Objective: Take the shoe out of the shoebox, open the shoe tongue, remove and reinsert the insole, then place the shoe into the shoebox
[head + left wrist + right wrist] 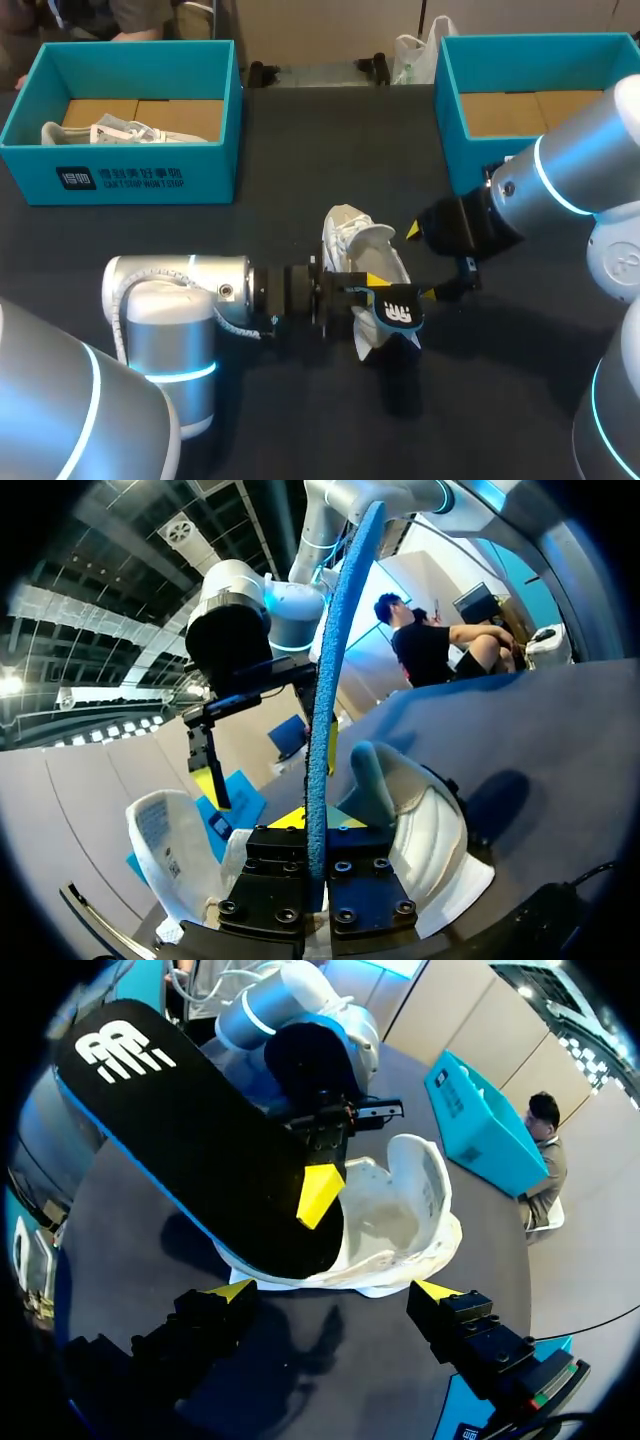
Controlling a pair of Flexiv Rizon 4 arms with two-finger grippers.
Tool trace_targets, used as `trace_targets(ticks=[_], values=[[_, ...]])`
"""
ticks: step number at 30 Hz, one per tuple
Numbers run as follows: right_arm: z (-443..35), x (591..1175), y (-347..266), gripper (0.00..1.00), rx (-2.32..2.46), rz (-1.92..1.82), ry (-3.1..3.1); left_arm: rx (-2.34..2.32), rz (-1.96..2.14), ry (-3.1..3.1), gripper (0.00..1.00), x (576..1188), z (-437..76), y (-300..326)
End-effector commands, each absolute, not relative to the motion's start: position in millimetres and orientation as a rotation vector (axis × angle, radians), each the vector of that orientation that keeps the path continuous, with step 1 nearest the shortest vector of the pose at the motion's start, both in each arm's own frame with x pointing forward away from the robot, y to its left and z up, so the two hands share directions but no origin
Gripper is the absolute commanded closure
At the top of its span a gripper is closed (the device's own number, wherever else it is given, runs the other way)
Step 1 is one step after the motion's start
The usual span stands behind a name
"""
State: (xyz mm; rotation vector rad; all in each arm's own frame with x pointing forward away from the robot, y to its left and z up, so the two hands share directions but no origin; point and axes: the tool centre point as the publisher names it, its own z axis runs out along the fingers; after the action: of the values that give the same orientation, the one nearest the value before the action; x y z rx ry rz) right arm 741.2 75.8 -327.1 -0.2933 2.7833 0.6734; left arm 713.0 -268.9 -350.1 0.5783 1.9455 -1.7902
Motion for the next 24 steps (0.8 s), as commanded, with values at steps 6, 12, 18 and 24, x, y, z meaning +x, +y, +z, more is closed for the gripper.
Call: trace_targets(ticks=[6, 12, 18, 24], values=[[-328.4, 741.5, 77.3, 0.00, -0.292, 0.672, 2.782, 0.565, -1.769, 1.978, 1.00, 725.0, -364.8, -276.6], [-328.4, 741.5, 77.3, 0.00, -0.292, 0.672, 2.782, 0.554, -1.784, 1.967, 0.64, 718.6, -346.4, -268.2], [-328.4, 741.5, 77.3, 0.00, -0.292, 0.672, 2.782, 0.560, -1.786, 1.963, 0.64, 710.2, -328.8, -262.1], [-328.4, 741.5, 77.3, 0.00, -0.292, 0.672, 2.782, 0.548, -1.773, 2.002, 0.60, 702.6, -319.2, -255.1]])
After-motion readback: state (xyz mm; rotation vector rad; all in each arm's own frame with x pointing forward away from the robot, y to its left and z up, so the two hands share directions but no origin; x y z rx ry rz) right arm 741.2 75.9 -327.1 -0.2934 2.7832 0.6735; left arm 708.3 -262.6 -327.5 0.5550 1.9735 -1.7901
